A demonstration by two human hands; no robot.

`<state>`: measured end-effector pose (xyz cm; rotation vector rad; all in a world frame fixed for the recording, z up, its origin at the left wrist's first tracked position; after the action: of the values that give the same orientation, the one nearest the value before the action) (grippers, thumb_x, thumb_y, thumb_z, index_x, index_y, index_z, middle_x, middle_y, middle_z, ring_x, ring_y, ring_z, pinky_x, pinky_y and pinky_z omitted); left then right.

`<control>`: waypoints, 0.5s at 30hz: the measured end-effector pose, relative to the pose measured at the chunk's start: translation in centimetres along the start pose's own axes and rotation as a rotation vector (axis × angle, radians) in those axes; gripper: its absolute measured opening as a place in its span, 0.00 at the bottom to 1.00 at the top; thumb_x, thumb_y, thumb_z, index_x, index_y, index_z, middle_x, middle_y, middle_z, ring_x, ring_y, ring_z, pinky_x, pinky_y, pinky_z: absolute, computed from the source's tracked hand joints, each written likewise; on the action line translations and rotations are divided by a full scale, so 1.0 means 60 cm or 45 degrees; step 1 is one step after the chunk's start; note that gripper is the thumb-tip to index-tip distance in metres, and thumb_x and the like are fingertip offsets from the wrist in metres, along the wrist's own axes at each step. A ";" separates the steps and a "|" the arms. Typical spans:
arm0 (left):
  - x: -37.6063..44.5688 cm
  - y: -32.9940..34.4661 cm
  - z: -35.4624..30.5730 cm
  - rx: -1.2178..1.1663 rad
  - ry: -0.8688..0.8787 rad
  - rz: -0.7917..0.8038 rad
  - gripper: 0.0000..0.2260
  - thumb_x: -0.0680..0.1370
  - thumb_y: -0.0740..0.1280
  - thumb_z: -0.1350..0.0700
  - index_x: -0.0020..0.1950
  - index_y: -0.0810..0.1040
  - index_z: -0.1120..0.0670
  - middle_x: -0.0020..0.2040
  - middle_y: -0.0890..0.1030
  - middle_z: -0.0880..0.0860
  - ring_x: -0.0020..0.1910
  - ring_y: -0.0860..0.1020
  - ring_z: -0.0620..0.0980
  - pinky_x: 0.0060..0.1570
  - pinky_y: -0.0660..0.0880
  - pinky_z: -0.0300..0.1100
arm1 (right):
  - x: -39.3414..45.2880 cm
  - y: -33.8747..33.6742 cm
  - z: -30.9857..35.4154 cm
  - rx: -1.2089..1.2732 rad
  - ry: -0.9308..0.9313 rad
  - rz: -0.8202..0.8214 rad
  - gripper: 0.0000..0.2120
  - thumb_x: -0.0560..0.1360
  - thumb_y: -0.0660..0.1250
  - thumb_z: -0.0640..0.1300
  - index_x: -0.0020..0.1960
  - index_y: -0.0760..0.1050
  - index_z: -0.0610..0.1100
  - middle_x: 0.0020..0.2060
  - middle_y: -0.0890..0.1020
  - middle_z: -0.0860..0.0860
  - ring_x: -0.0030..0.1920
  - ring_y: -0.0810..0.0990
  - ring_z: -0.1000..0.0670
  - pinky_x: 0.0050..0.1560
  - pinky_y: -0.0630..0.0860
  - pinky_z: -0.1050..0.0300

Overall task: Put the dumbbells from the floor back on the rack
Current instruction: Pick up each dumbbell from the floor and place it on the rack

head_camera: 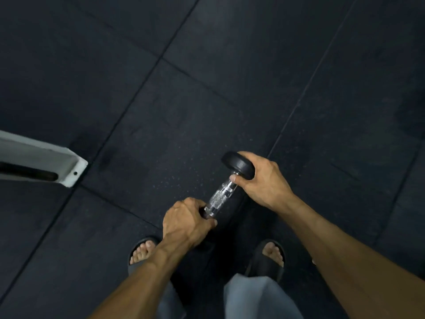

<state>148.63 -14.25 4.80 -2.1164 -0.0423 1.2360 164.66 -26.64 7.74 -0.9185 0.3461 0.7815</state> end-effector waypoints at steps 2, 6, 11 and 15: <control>-0.041 -0.051 -0.050 0.047 0.051 -0.022 0.13 0.66 0.73 0.41 0.47 0.82 0.45 0.44 0.82 0.49 0.50 0.79 0.51 0.51 0.76 0.44 | -0.033 -0.062 0.030 0.025 -0.001 -0.047 0.25 0.71 0.75 0.51 0.66 0.73 0.56 0.52 0.81 0.54 0.54 0.80 0.51 0.59 0.78 0.48; -0.137 -0.157 -0.168 0.192 0.170 -0.098 0.13 0.68 0.71 0.42 0.46 0.81 0.47 0.43 0.82 0.49 0.48 0.79 0.51 0.45 0.73 0.43 | -0.111 -0.203 0.093 0.113 -0.040 -0.156 0.23 0.71 0.74 0.51 0.64 0.74 0.56 0.49 0.82 0.56 0.52 0.80 0.53 0.57 0.78 0.49; -0.272 -0.271 -0.333 0.265 0.264 -0.198 0.12 0.67 0.72 0.43 0.44 0.80 0.49 0.40 0.80 0.48 0.46 0.79 0.51 0.42 0.72 0.42 | -0.211 -0.397 0.161 0.182 -0.111 -0.258 0.22 0.71 0.74 0.49 0.63 0.75 0.56 0.49 0.82 0.57 0.51 0.80 0.54 0.56 0.78 0.51; -0.369 -0.325 -0.464 0.290 0.314 -0.268 0.11 0.67 0.72 0.44 0.40 0.78 0.50 0.39 0.80 0.48 0.44 0.79 0.52 0.39 0.72 0.42 | -0.285 -0.546 0.187 0.173 -0.149 -0.312 0.23 0.71 0.74 0.50 0.64 0.74 0.57 0.50 0.81 0.57 0.52 0.80 0.54 0.56 0.79 0.52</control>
<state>163.99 -21.83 41.56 -1.9917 -0.0139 0.8120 176.38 -37.15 43.02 -0.7668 0.1770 0.5758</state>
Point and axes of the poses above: each hand's wrist, its own x-axis towards the middle knuckle, its own y-axis out of the palm, z = x × y, the point moved 5 cm from there along x, towards the middle knuckle
